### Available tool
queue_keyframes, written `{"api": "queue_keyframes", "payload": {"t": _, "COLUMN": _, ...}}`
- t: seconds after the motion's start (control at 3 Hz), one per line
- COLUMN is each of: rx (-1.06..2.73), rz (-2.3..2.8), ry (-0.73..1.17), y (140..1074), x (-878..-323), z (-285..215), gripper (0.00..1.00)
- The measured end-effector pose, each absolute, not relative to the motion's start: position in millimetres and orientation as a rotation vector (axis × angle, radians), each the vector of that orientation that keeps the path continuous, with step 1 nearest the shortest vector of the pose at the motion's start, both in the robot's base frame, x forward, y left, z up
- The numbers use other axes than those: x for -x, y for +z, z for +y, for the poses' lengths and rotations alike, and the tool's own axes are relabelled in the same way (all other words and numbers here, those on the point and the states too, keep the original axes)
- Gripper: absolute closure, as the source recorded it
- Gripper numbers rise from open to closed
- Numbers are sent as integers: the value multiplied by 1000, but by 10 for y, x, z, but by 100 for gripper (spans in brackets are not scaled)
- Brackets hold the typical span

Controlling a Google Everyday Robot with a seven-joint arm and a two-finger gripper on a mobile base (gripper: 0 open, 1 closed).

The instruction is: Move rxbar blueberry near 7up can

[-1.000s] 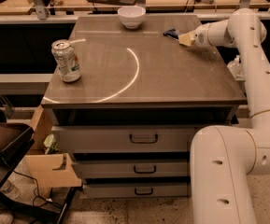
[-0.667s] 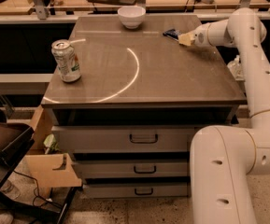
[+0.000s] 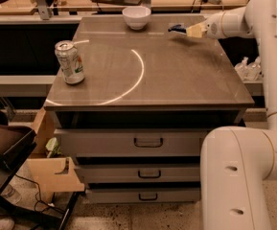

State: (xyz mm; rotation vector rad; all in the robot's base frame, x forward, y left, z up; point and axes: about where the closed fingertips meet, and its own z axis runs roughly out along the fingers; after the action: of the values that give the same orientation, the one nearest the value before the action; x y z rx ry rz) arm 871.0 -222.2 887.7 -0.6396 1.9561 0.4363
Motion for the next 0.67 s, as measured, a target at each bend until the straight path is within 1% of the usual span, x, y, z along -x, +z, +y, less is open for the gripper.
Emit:
{"api": "queue_keyframes", "payload": {"t": 0.33, "rx": 656, "rz": 1902, "ry": 404, "y": 9573, "x": -8382, "z": -2404, "gripper": 100}}
{"api": "queue_keyframes", "payload": {"t": 0.67, "rx": 688, "rz": 1854, "ry": 370, "y": 10281, "x": -7905, "z": -2579, "gripper": 100}}
